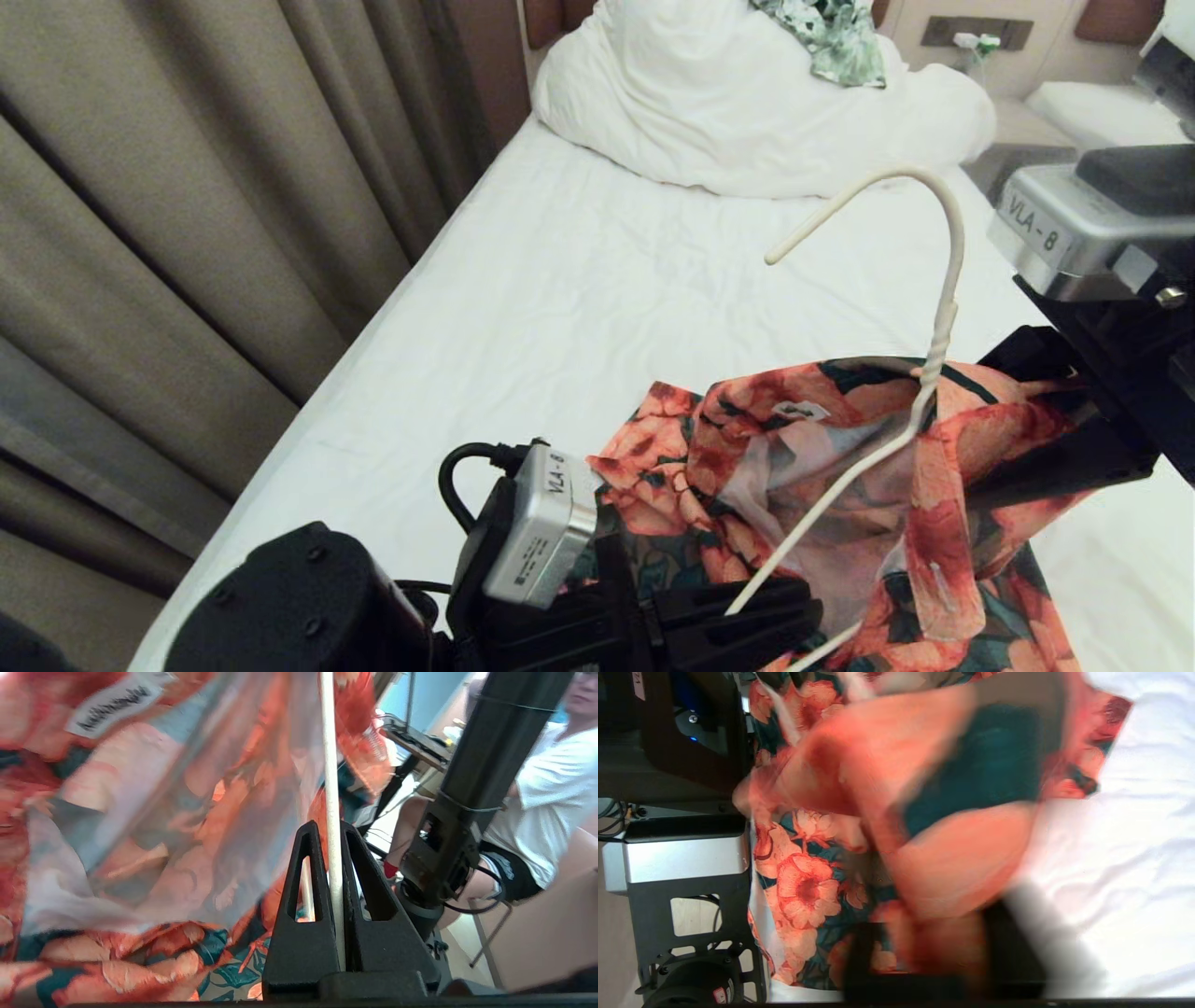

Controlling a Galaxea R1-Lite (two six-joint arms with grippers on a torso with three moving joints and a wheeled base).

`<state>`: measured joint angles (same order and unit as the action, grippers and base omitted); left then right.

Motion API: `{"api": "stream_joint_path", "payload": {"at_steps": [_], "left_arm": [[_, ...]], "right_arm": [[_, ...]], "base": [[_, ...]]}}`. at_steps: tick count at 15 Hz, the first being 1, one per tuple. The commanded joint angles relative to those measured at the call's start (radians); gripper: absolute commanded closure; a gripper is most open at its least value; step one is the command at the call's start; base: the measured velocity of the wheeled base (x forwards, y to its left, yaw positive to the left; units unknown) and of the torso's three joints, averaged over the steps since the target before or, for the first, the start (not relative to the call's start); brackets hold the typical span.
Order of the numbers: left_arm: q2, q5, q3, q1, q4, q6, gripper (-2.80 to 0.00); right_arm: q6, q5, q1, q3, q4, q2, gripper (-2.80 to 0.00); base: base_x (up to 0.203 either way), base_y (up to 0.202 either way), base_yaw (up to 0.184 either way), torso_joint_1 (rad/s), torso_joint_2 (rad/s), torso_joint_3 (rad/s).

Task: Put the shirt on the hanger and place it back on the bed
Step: Hook the other side of the shirt onto the hanger

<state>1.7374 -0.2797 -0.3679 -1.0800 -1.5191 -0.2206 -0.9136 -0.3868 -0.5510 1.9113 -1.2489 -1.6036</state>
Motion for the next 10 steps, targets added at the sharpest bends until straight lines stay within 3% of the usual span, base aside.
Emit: {"api": "stream_joint_path", "payload": {"at_steps": [1, 6, 10], "left_arm": [[-0.020, -0.013, -0.003, 0.016, -0.011, -0.002, 0.00], [-0.006, -0.013, -0.031, 0.057, -0.011, 0.000, 0.00], [-0.047, -0.010, -0.059, 0.071, 0.051, 0.053, 0.00]], "right_arm": [[-0.005, -0.005, 0.000, 0.000, -0.017, 0.024, 0.00], [-0.005, -0.014, -0.003, -0.011, -0.058, 0.053, 0.00], [-0.007, -0.019, -0.003, -0.015, -0.056, 0.045, 0.00]], "base": [[0.000, 0.000, 0.000, 0.000, 0.00, 0.000], [0.000, 0.000, 0.000, 0.000, 0.00, 0.000], [0.000, 0.000, 0.000, 0.000, 0.00, 0.000]]}}
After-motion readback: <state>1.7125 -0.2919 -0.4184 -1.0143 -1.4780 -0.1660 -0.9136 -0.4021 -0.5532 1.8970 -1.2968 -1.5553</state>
